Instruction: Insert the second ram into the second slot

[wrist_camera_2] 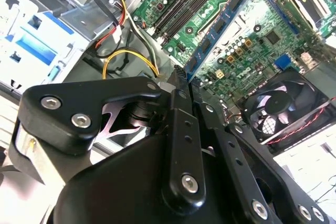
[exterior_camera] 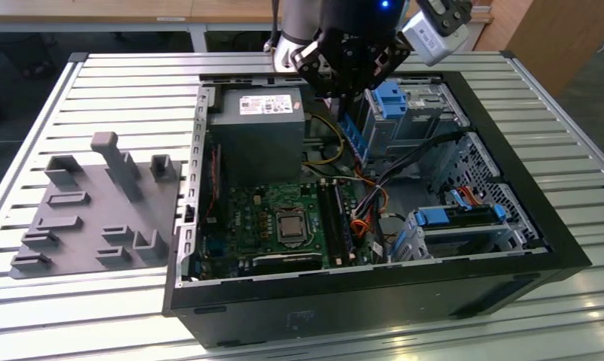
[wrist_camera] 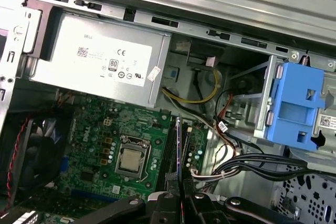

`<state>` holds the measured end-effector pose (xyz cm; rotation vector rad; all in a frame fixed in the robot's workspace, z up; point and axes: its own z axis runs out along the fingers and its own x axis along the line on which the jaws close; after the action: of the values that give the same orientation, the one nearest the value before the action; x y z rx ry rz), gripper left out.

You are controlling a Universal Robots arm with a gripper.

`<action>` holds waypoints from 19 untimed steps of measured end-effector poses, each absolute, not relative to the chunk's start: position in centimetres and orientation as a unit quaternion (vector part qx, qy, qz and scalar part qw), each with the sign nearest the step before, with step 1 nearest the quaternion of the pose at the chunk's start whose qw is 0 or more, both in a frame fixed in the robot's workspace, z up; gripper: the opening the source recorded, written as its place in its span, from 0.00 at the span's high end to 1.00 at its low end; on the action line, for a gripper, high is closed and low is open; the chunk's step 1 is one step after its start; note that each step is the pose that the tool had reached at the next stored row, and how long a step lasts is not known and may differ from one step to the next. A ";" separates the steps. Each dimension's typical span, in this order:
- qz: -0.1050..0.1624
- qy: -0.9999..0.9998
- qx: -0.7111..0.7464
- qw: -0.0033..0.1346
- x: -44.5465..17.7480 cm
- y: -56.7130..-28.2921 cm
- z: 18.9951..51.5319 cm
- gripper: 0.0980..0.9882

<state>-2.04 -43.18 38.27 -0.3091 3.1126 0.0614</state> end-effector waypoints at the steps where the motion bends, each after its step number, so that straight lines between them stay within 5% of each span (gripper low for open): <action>1: 0.020 0.995 -0.096 0.007 -2.0 -43.2 38.3 0.96; 19: 0.019 0.999 -0.048 0.007 -2.0 -43.2 38.3 0.96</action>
<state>-2.04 -43.18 38.27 -0.1507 3.1224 0.0602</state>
